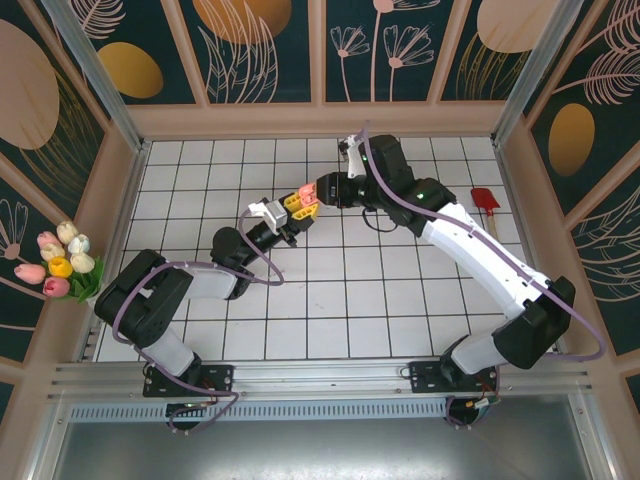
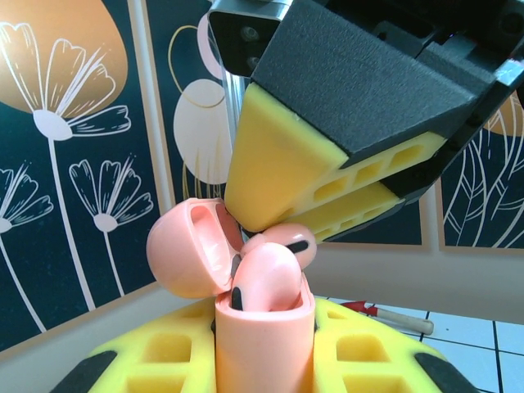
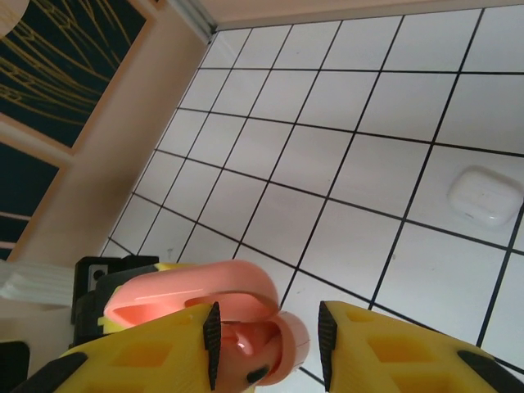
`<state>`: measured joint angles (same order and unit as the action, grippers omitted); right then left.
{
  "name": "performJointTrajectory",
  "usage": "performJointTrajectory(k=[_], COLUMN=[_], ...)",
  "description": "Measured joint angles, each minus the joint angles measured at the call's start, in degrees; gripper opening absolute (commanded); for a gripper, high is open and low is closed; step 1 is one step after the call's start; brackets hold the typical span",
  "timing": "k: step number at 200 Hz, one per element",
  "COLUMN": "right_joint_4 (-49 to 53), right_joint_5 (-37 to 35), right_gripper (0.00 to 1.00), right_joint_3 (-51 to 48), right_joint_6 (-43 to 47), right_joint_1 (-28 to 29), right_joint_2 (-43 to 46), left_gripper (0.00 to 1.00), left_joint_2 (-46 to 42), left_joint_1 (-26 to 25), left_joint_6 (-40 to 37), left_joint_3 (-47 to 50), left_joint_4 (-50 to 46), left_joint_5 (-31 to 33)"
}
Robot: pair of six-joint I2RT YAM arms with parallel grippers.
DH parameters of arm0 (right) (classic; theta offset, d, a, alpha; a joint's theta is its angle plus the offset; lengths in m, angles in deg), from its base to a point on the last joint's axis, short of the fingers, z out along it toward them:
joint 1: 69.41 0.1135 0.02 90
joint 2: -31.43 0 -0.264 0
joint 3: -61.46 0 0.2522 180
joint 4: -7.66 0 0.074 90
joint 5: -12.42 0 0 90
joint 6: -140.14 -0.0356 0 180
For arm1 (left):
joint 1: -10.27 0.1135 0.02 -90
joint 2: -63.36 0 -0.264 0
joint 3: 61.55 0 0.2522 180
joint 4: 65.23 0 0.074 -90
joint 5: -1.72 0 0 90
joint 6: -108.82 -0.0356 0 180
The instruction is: Insert wireless bluetooth earbuds into charging case
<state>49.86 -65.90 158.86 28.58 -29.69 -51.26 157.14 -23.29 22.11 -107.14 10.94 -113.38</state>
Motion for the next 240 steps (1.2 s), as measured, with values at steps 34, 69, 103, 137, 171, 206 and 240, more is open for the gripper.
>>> performJointTrajectory(k=[34,69,103,137,171,206,240], right_joint_4=[1.09,1.09,0.96,2.14,4.90,9.16,10.84], right_joint_5=[0.39,0.20,0.20,-0.28,-1.55,-2.69,-4.81], right_gripper=[0.42,0.44,0.44,0.42,0.40,0.37,0.34], right_joint_3=[-0.15,-1.20,-0.02,7.06,15.61,18.47,16.96], right_joint_6=[0.63,0.15,0.04,0.02,0.28,1.33,2.16], right_joint_1=[-1.40,-5.22,-5.55,-5.55,-5.55,-5.07,-3.28], right_joint_2=[0.52,4.00,4.83,-1.14,-10.08,-15.52,-14.10], left_gripper=[0.00,0.00,0.00,0.00,0.00,0.00,0.00], left_joint_2=[0.00,0.00,0.00,0.00,0.13,0.79,1.49], left_joint_1=[0.00,0.00,0.00,0.00,0.00,0.00,-0.17], left_joint_6=[0.00,0.00,0.00,0.02,0.28,0.76,0.94], left_joint_3=[-0.11,-0.42,-0.52,-0.92,-1.86,-2.82,-3.13], left_joint_4=[-0.57,-0.57,-0.59,-0.66,-0.70,-1.53,-3.26], left_joint_5=[-0.42,-0.48,-1.11,-1.79,-2.67,-2.97,-3.17])
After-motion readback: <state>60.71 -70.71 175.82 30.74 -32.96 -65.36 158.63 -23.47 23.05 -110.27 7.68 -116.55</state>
